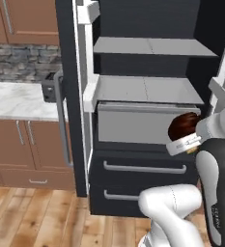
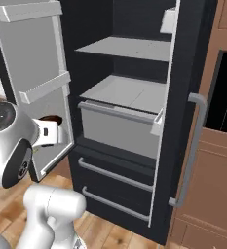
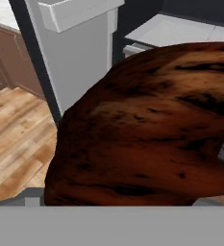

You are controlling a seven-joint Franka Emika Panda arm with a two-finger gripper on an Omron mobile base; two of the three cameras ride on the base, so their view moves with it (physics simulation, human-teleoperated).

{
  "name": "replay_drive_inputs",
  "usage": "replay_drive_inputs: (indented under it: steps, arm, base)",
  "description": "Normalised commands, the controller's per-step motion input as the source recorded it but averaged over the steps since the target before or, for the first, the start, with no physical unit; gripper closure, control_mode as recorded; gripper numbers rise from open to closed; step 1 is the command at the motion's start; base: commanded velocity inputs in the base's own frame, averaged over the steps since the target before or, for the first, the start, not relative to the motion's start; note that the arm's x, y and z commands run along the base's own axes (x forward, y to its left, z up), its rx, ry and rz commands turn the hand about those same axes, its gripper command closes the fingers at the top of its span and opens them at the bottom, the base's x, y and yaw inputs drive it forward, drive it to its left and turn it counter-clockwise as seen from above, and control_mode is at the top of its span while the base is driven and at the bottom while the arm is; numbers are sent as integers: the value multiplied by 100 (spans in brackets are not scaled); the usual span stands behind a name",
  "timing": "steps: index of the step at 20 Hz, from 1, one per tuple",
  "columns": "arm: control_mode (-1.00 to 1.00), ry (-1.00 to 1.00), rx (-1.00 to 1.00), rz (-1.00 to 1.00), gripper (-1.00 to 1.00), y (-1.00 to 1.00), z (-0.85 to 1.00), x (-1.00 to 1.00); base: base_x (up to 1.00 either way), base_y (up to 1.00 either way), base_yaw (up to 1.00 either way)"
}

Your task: Gather the eggplant and potato from the fridge and place them on a tray on the dining counter. Then gather the fish and steak from the fridge and place them on the other tray.

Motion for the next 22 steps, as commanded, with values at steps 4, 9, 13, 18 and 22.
replay_drive_inputs:
  steps: [4,9,13,18,22]
  arm:
    - [100,0,0,0,100,0,0,0]
    - [100,0,0,0,100,0,0,0]
    - [100,0,0,0,100,0,0,0]
    - [100,0,0,0,100,0,0,0]
    - [100,0,0,0,100,0,0,0]
  base:
    - [-66,-44,15]
    - [-46,-14,23]
    - [-36,-2,35]
    - [-43,-9,42]
    - [-59,-17,45]
